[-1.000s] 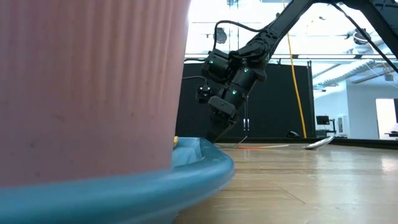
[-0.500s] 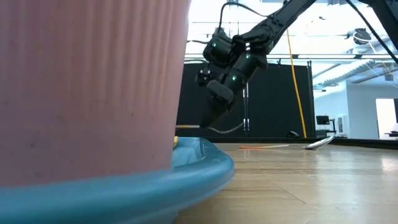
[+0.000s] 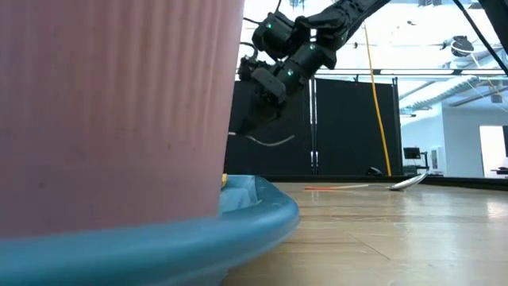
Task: Set up tray
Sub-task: Put the orange fork on the yellow napkin on the blue serving tray
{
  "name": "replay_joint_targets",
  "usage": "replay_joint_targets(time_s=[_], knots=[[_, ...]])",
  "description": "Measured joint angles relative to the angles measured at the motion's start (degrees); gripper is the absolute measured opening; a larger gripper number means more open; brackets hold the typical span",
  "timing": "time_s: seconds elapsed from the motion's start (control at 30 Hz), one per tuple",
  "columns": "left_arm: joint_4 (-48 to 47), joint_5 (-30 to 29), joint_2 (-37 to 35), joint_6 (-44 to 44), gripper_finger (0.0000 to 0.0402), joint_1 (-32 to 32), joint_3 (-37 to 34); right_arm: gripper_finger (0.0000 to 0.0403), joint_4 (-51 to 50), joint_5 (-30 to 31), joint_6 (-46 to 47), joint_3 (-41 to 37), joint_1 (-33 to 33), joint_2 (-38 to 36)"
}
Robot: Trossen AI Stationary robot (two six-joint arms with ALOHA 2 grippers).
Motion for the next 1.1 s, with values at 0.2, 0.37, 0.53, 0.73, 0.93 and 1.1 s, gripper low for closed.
replay_joint_targets(time_s=[0.2,0.37,0.53,0.73,0.93,1.1], knots=[[0.0,0.0,-0.01,0.02,0.0021,0.0,0.0,0.0,-2.46,-0.06,1.39,3.51,1.34,0.0],[0.0,0.0,-0.02,0.02,0.0021,0.0,0.0,0.0,-2.36,-0.75,1.48,4.3,1.71,0.02],[0.06,-0.02,-0.02,0.1,0.0021,0.0,0.0,0.0,-1.03,-2.38,1.94,4.3,1.71,1.07],[2.16,0.21,-0.02,1.5,0.0021,0.0,0.02,0.0,-1.82,-4.42,1.47,6.9,2.14,3.99],[2.6,-0.02,-0.02,1.9,0.0021,-0.02,0.02,0.0,-3.51,-4.51,-0.28,13.26,3.67,7.46],[2.52,0.13,-0.02,1.89,0.0021,0.19,0.02,0.0,-7.84,-4.54,-0.7,18.21,4.02,11.31]])
